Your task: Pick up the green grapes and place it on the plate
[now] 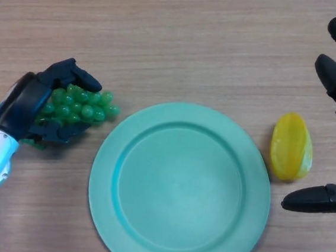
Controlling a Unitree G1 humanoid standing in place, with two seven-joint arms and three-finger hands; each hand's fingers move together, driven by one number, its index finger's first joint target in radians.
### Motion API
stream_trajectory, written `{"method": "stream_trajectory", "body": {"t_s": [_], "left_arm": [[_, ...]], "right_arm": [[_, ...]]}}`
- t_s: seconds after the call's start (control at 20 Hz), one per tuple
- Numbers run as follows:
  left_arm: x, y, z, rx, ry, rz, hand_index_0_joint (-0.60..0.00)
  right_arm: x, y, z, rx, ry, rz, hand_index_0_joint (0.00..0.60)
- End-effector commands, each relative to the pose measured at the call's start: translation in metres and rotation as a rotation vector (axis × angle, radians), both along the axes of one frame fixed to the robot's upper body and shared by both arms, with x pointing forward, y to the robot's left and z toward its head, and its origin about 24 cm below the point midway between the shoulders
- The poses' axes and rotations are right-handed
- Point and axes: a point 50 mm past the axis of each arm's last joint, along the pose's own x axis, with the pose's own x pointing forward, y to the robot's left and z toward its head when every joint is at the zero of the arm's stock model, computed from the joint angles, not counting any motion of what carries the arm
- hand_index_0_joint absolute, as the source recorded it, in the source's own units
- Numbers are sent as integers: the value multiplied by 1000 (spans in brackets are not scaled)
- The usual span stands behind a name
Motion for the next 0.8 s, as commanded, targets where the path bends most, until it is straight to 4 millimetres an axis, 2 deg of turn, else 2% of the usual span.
{"method": "stream_trajectory", "body": {"t_s": [0.05,0.25,0.3,0.4,0.5,0.65,0.75,0.8], "left_arm": [[-4,17,53,-96,-196,3,-600],[-20,-4,80,-49,-313,-75,-600],[-28,-13,91,-52,-350,-102,-600],[-41,-31,98,-74,-347,-182,-600],[-54,-51,99,-184,-260,-269,-600],[-67,-75,96,-237,-167,-352,-600],[-72,-88,89,-207,-131,-404,-600],[-70,-97,82,-117,-130,-432,-600]], "right_arm": [[-12,1,24,-19,-177,20,0],[-11,1,25,-25,-181,24,0],[-11,2,25,-29,-185,24,0],[-11,2,26,-28,-184,28,0],[-12,1,25,-28,-178,30,0],[-11,0,24,-23,-171,32,0],[-10,0,26,-31,-175,25,0],[-10,-1,27,-31,-179,23,0]]}}
